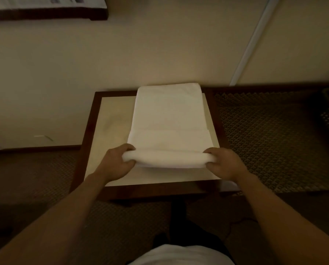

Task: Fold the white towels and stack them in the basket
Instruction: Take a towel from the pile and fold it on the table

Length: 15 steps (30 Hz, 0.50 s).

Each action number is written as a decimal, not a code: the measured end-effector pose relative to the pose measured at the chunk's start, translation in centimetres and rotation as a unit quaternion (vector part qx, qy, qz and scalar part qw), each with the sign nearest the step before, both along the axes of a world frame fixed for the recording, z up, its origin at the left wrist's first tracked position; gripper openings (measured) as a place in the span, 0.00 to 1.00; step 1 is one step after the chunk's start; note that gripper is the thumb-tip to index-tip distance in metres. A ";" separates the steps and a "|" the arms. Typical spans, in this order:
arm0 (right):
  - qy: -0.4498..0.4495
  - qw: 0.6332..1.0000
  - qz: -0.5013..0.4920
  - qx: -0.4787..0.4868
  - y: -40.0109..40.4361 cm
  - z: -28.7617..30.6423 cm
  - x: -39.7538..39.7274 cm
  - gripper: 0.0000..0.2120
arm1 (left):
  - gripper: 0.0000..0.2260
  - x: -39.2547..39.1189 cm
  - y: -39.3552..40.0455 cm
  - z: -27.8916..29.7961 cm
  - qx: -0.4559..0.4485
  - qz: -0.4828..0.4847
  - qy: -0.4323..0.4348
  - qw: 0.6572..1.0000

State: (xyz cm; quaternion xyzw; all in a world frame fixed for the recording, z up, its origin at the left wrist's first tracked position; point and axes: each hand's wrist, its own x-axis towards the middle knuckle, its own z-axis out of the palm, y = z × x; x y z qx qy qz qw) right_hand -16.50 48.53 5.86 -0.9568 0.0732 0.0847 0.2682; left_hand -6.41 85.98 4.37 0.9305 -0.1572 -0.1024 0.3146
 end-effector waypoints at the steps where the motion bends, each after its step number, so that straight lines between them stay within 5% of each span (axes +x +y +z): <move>1: 0.020 0.998 -0.013 0.058 -0.3 1.1 -0.3 0.16 | 0.14 -0.1 0.7 1.0 -0.045 0.026 0.010 0.999; 7: 0.018 0.967 -0.017 0.255 -1.1 6.9 -1.0 0.14 | 0.21 -1.8 2.1 5.4 -0.267 0.086 0.088 0.956; 11: -0.022 0.945 -0.043 0.323 -1.4 7.8 0.8 0.13 | 0.07 0.1 0.4 6.1 -0.302 0.145 0.095 0.937; 15: -0.065 0.940 -0.081 0.324 -2.3 7.0 5.0 0.10 | 0.04 5.0 -1.9 6.3 -0.295 0.184 0.077 0.934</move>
